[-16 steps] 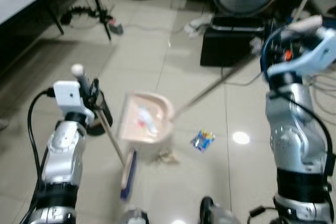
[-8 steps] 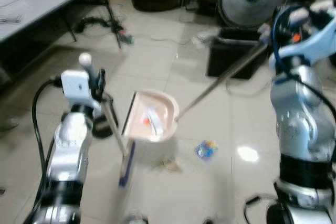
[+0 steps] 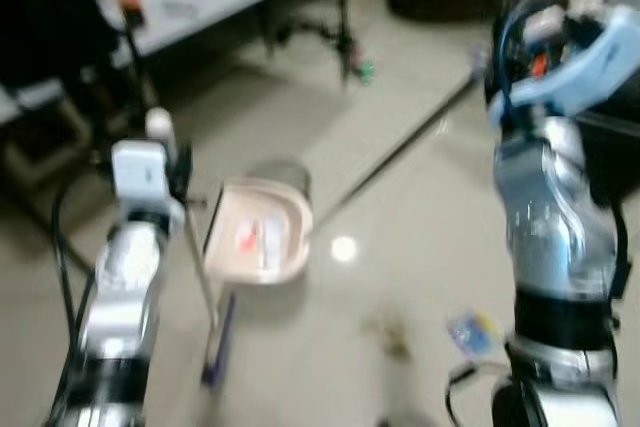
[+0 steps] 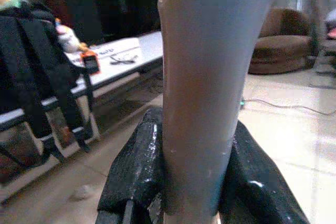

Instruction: Sweep floor

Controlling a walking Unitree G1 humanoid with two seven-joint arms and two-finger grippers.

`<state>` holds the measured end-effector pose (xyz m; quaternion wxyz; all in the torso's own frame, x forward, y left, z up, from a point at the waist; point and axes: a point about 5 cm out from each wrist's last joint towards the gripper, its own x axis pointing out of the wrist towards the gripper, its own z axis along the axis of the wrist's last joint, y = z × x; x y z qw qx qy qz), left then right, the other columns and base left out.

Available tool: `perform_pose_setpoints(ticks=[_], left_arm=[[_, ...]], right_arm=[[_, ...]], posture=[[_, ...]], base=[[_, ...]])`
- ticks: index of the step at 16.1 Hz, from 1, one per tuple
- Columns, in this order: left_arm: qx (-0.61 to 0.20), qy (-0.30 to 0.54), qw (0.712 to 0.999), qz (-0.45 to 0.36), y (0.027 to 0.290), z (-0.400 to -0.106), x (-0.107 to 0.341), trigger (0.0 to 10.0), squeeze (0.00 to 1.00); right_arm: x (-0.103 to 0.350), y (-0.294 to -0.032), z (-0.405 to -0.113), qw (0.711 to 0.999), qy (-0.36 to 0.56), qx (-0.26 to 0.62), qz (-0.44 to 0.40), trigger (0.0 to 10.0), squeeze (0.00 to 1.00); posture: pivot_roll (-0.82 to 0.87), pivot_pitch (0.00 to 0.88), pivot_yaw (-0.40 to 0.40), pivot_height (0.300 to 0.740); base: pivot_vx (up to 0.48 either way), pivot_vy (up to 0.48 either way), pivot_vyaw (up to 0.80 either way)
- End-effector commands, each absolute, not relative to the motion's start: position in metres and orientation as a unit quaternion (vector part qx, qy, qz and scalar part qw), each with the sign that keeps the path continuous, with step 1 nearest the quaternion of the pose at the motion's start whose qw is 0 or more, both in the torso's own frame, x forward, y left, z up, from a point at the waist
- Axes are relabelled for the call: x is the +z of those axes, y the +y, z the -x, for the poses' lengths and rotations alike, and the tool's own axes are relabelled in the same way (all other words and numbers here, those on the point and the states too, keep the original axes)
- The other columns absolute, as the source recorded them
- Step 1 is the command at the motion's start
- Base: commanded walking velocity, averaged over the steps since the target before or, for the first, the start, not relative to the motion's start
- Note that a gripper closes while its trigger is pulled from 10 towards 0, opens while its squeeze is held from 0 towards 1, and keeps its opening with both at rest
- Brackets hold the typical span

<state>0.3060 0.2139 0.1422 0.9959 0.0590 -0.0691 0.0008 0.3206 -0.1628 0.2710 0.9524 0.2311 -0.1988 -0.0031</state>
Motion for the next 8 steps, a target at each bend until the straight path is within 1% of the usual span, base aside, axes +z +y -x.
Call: perform_pose_setpoints(ticks=[1,8], left_arm=[[-0.001,-0.091,0.994,-0.063,0.213,-0.304,0.152,10.0,0.00],[-0.008,-0.082,0.995,-0.059,0.205,-0.303,0.147,10.0,0.00]], right_arm=[[0.282,-0.167,-0.320,0.945,-0.223,-0.013,-0.241,10.0,0.00],[0.278,-0.181,-0.319,0.942,-0.223,-0.043,-0.247,10.0,0.00]], posture=[[-0.09,0.008,0.072,0.740],[-0.10,0.000,0.074,0.740]], base=[[0.472,0.000,0.00],[0.471,0.000,0.00]])
